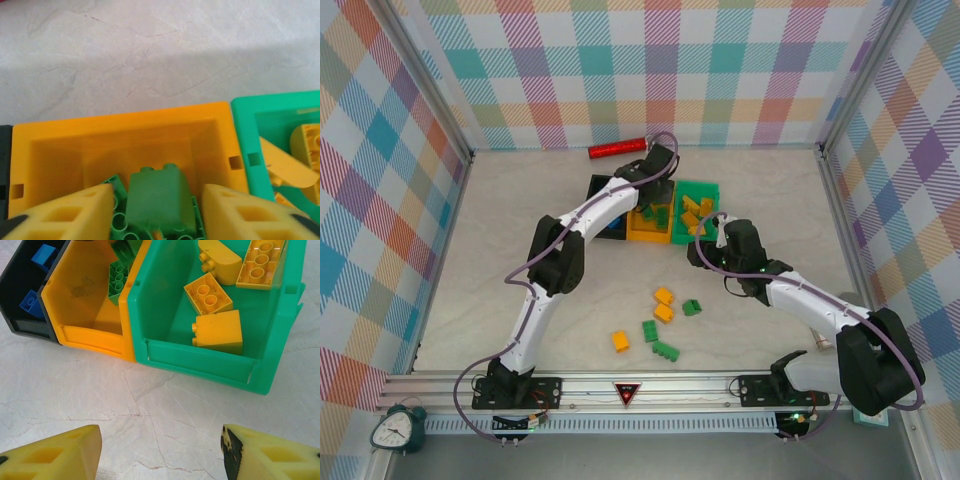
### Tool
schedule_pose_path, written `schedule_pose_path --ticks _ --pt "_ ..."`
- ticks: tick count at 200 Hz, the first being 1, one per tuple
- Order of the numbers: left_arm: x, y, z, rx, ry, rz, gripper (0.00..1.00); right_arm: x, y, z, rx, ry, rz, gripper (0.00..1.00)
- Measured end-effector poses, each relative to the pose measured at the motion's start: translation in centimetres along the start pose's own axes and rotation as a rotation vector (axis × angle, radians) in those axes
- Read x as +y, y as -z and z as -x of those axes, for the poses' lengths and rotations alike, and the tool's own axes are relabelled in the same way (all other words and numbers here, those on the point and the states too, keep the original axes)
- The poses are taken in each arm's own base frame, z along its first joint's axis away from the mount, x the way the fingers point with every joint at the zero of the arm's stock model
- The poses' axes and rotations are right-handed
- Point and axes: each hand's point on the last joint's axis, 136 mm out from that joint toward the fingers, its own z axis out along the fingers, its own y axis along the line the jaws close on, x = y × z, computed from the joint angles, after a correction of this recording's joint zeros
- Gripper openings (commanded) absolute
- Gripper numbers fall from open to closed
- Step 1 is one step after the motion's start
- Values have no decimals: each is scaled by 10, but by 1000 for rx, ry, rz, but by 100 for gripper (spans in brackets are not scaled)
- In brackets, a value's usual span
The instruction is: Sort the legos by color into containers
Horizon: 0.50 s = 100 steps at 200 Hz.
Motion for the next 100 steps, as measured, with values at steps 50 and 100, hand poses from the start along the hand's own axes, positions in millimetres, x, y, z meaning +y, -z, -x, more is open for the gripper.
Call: schedule_pose_path --ticks 50,100 --pt "-1 6 -22 48 -13 -39 60 0 0 0 0 -2 1 65" --pt "-11 65 -44 23 -4 -206 64 0 -1 0 2 -3 0 65"
